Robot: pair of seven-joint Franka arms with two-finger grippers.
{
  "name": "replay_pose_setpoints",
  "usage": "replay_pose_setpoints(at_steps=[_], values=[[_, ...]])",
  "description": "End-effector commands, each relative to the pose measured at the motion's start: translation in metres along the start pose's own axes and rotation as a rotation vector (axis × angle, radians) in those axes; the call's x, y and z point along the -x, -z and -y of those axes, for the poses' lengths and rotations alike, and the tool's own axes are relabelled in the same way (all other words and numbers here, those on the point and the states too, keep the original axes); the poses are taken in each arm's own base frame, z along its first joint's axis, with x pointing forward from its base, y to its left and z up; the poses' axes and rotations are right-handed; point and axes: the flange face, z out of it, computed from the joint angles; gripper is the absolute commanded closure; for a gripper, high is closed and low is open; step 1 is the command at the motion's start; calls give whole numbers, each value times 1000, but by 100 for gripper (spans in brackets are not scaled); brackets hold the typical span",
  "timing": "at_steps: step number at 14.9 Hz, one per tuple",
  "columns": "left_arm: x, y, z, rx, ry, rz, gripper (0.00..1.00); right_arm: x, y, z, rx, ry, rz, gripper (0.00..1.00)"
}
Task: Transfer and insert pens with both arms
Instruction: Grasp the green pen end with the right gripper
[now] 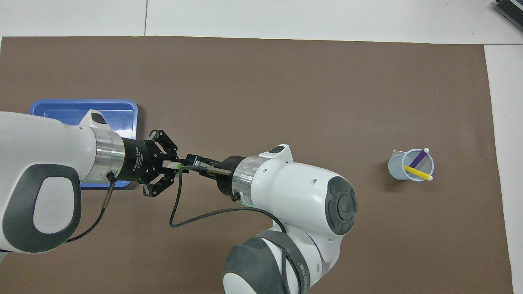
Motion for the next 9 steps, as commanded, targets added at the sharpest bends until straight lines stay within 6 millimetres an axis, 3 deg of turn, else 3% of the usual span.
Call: replay_pose_setpoints(at_steps=[1, 2, 3, 7, 8, 9], values=[[-1, 5, 9, 20, 19, 9, 100, -3, 8, -4, 4, 4, 5, 83], [-2, 5, 9, 19, 23, 9, 100, -5, 8, -5, 4, 1, 4, 91], [-2, 5, 9, 19, 21, 9, 100, -4, 8, -4, 3, 2, 5, 93], [-1, 5, 9, 20, 10, 9, 100, -5, 8, -5, 4, 0, 4, 93], [0, 6, 8, 21, 1, 9, 76, -6, 8, -6, 4, -1, 3, 93], [0, 6, 8, 26, 1, 9, 4, -6, 8, -6, 5, -1, 4, 93]])
